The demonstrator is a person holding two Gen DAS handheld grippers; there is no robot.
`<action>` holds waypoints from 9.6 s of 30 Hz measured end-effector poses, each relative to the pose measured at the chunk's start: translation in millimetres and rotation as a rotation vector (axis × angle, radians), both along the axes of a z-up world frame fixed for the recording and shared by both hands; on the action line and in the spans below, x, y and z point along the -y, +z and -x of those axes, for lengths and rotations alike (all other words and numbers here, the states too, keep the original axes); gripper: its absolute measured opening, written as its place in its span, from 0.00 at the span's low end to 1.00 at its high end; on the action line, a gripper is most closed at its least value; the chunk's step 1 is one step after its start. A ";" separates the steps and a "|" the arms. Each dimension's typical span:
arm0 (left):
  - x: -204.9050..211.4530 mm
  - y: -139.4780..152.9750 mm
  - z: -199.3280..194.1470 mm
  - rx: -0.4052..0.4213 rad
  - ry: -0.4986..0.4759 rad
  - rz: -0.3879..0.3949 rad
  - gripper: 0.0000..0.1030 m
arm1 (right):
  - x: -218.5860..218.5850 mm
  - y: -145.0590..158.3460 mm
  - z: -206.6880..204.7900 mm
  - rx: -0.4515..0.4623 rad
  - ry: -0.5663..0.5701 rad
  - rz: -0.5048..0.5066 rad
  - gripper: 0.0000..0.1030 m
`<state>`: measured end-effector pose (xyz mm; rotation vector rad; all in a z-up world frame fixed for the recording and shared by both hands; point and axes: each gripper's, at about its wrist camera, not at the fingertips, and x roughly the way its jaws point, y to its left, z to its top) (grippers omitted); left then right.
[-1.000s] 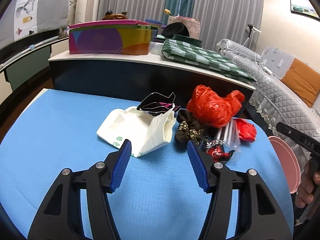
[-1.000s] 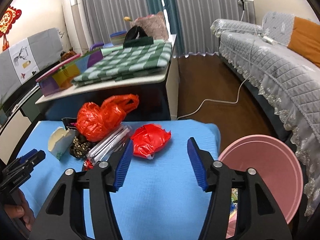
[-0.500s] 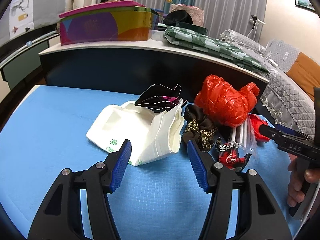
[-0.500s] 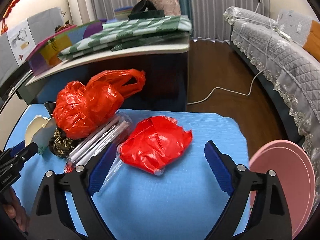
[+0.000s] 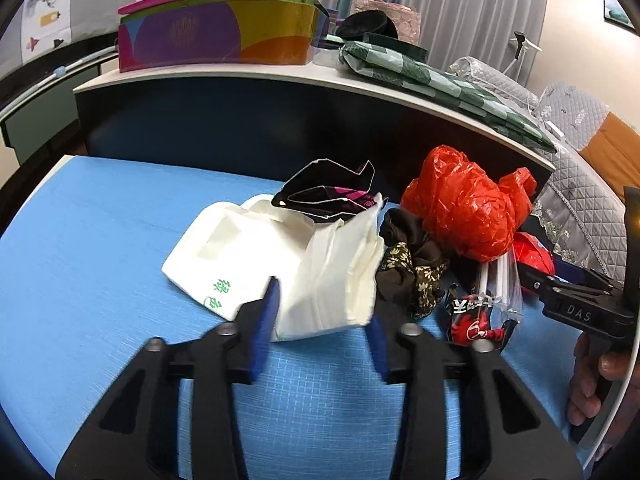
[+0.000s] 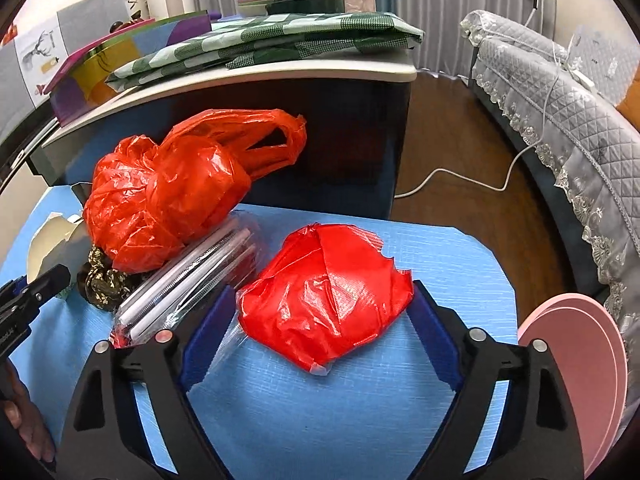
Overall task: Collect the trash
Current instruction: 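Move the left tool to the white paper bag while the right tool approaches the red plastic bag, then grasp the white paper bag with the left tool while the right tool grasps the red plastic bag, then carry the paper bag with the left tool while the right tool carries the red bag to the bin, then open the left tool dropping the paper bag while the right tool drops the red bag into the bin, then move the left tool to the brown-gold scrunchie while the right tool moves to the clear plastic straws, then grasp the brown-gold scrunchie with the left tool while the right tool grasps the clear straws, then carry the scrunchie with the left tool while the right tool carries the straws over the pink bin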
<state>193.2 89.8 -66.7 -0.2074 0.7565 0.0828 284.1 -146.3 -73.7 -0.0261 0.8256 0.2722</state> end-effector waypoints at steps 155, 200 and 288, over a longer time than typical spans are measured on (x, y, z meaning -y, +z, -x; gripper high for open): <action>323.2 70.5 6.0 0.062 -0.604 0.128 0.33 | 259.9 123.2 136.0 0.280 -0.459 -0.031 0.85; 86.4 69.2 108.3 0.155 -0.287 0.032 0.29 | 89.5 117.3 185.7 0.330 -0.094 -0.159 0.34; 49.3 52.7 65.3 0.075 -0.163 0.008 0.09 | 25.9 67.3 138.8 0.133 -0.073 -0.170 0.02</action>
